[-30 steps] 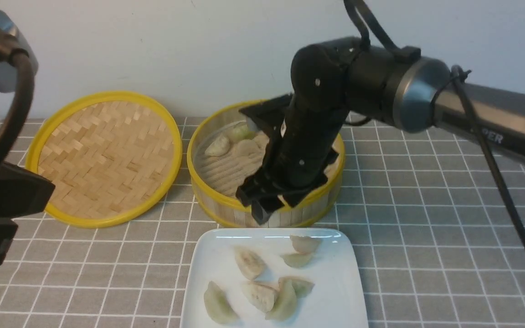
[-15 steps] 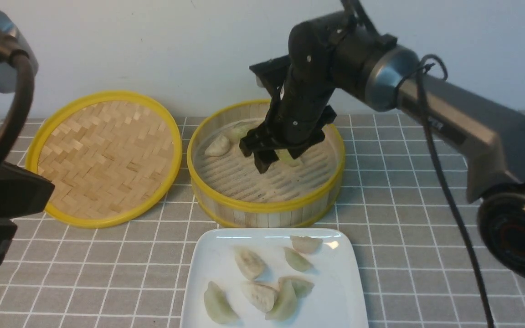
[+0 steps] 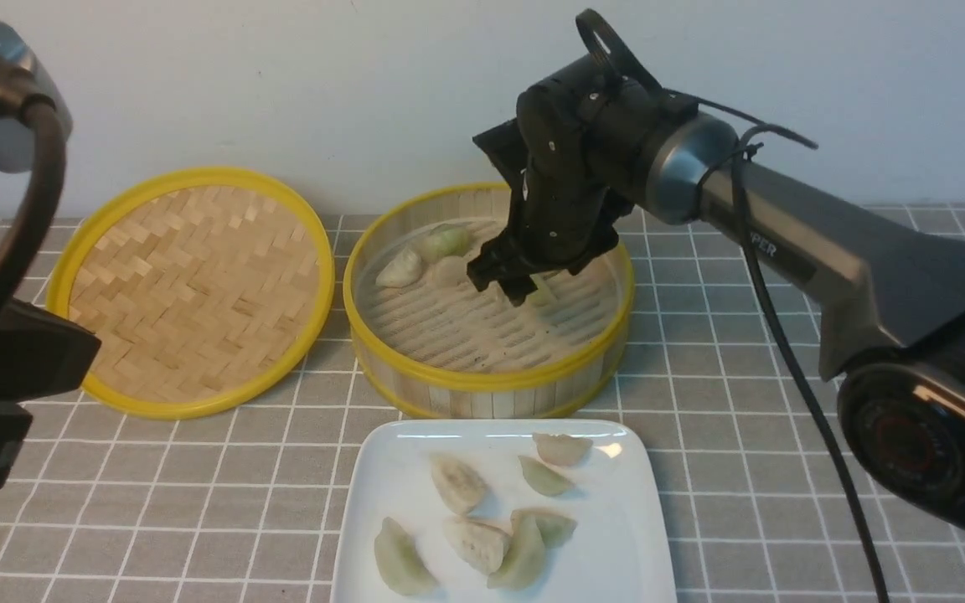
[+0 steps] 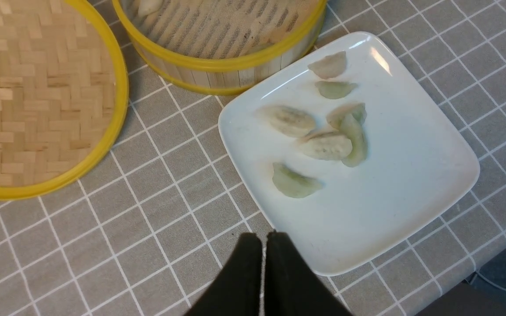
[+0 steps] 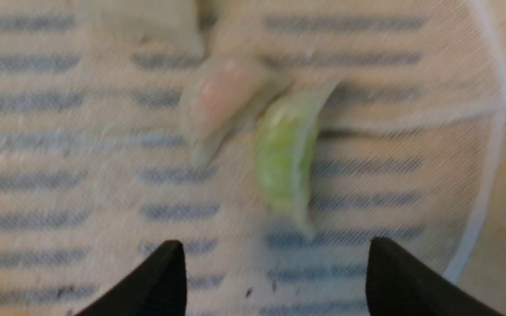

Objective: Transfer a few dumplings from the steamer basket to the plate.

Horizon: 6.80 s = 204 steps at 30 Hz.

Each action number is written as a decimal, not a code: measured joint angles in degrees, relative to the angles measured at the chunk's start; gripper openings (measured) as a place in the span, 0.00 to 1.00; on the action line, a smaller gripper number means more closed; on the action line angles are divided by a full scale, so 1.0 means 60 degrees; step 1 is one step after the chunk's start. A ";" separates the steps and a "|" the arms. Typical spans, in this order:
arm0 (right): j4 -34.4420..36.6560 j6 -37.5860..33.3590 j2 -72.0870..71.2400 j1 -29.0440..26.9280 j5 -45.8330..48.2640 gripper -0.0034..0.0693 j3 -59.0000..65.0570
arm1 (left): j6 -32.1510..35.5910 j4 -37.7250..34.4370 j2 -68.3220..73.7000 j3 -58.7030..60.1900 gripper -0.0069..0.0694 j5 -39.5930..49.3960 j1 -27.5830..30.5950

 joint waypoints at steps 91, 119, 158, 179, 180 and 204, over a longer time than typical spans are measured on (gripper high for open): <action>0.0566 0.1255 -1.6499 0.1120 -0.2983 0.03 1.1113 | 0.0257 -0.1357 0.0000 0.0100 0.08 -0.0995 0.0000; -0.2330 0.3616 -2.3118 0.1120 -0.5735 0.03 1.6396 | 0.0328 -0.2593 -0.1112 0.0264 0.08 -0.1828 0.0000; -0.2339 0.3425 -2.3124 0.1120 -0.5743 0.03 1.6396 | 0.0469 -0.0610 -0.5976 0.4620 0.08 -0.5858 0.0000; -0.2339 0.3425 -2.3124 0.1120 -0.5751 0.03 1.6396 | 0.0569 -0.0047 -0.8859 1.2390 0.08 -0.8716 0.4454; -0.2339 0.3425 -2.3124 0.1120 -0.5751 0.03 1.6396 | 0.0509 -0.0047 -0.8859 1.2390 0.08 -0.8687 0.4501; -0.2339 0.3425 -2.3124 0.1120 -0.5751 0.03 1.6396 | 0.0284 -0.0026 -0.8859 1.2390 0.08 -0.8644 0.4561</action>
